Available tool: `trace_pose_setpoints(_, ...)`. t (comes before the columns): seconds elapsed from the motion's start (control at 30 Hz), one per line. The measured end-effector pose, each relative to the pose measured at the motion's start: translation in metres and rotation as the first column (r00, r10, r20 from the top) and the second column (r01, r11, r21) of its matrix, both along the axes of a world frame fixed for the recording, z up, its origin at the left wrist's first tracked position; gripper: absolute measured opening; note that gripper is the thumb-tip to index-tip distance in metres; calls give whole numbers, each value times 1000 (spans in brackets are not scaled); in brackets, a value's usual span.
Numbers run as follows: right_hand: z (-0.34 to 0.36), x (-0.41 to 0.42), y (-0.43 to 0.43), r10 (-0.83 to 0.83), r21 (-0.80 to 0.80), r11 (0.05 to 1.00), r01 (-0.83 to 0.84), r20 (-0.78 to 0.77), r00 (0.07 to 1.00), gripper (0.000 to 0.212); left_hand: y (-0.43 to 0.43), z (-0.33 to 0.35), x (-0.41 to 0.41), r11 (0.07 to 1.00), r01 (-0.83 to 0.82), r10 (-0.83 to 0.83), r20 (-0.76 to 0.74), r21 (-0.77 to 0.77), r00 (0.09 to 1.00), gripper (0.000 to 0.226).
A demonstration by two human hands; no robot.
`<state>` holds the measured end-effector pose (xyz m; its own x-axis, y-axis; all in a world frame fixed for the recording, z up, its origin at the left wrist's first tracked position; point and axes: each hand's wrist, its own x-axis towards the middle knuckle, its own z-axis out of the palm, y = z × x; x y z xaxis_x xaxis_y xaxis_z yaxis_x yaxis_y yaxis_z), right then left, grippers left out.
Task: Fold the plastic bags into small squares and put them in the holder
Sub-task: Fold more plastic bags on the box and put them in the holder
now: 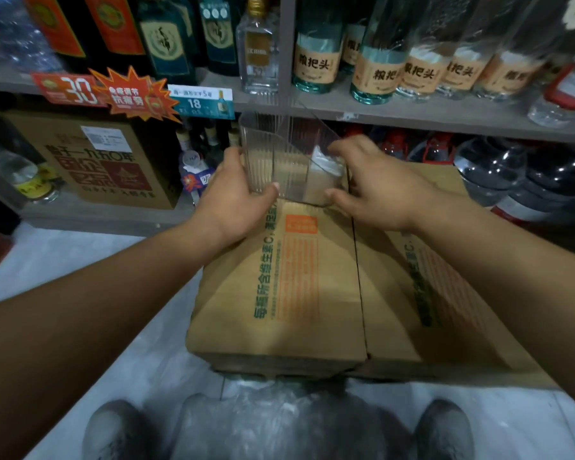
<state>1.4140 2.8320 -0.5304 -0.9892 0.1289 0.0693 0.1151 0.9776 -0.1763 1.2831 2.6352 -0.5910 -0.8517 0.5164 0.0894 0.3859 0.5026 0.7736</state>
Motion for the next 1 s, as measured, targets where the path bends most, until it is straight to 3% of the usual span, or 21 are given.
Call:
trace_pose_setpoints(0.1,1,35,-11,-47,2,999,48,-163,986,44,-14,9,20,997,-17,14,-43,-74,999,65)
trace_pose_setpoints(0.17,2,66,-27,-33,-41,999,24,-216,976,28,-30,20,47,997,29,-36,-85,-74,996,48)
trace_pose_setpoints(0.27,-3,121,-60,52,-172,981,-89,-212,976,17,-65,33,102,977,213,-208,-212,0,955,20)
trace_pose_setpoints(0.37,-25,181,-91,146,-324,928,-183,-134,980,14,-103,29,158,887,453,-459,-294,-92,839,7)
trace_pose_setpoints(0.5,-99,240,-107,192,-406,910,-89,220,956,11,-135,-29,205,677,667,-724,-113,-312,681,15)
trace_pose_setpoints(0.67,-218,265,-78,-43,-335,907,254,526,849,19,-135,-142,221,439,676,-647,313,-592,695,20)
trace_pose_setpoints(0.73,-246,264,-70,-194,-313,849,426,565,802,35,-125,-176,225,437,627,-584,326,-645,743,31)
trace_pose_setpoints(0.83,-272,259,-71,-315,-333,724,604,620,718,59,-108,-210,233,540,558,-556,230,-630,799,47)
trace_pose_setpoints(1.0,-299,258,-87,-345,-480,596,643,570,745,59,-85,-240,248,585,534,-548,188,-610,815,64)
